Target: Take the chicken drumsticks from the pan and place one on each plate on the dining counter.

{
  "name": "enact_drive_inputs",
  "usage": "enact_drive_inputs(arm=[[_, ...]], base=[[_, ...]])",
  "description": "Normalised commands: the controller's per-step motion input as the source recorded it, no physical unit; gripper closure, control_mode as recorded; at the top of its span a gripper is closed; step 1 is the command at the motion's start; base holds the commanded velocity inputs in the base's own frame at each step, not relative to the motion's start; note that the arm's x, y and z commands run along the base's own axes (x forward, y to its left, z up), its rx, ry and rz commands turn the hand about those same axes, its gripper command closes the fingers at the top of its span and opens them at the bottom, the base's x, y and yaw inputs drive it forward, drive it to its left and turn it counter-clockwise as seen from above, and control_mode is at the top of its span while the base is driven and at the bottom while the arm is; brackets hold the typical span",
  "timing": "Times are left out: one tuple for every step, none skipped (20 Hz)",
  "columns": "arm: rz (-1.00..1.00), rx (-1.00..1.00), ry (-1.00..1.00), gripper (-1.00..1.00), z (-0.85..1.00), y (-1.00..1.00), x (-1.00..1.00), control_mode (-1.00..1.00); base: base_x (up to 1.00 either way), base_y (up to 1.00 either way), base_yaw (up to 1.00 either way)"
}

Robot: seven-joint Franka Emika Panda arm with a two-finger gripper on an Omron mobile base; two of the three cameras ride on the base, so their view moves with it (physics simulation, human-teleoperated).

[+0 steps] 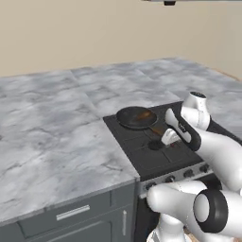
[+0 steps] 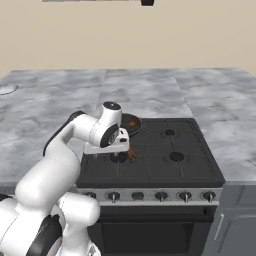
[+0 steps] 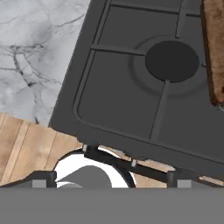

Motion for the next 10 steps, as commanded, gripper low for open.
enact_drive_inputs(arm=[[0.0, 0.0, 0.0, -1.0, 0.0, 0.0, 0.0, 1.0], [0.0, 0.0, 0.0, -1.0, 0.0, 0.0, 0.0, 1.0], [0.0, 0.0, 0.0, -1.0, 0.0, 0.0, 0.0, 1.0], [0.0, 0.0, 0.0, -1.0, 0.0, 0.0, 0.0, 1.0], [0.0, 0.0, 0.0, -1.0, 0.0, 0.0, 0.0, 1.0], [0.0, 0.0, 0.0, -1.0, 0.0, 0.0, 0.0, 1.0], [0.0, 0.0, 0.0, -1.0, 0.0, 0.0, 0.0, 1.0], [0.0, 0.0, 0.0, -1.0, 0.0, 0.0, 0.0, 1.0], [0.0, 0.0, 0.0, -1.0, 0.0, 0.0, 0.0, 1.0], [0.0, 0.0, 0.0, -1.0, 0.0, 0.0, 0.0, 1.0]], base=[[0.62, -0.63, 0.2], [0.63, -0.61, 0.21], [0.64, -0.57, 0.23], [0.61, -0.51, 0.33], [0.57, -0.52, 0.35], [0.56, -0.54, 0.34], [0.59, -0.51, 0.33], [0.57, -0.44, 0.31], [0.56, -0.36, 0.25], [0.58, -0.25, 0.16]])
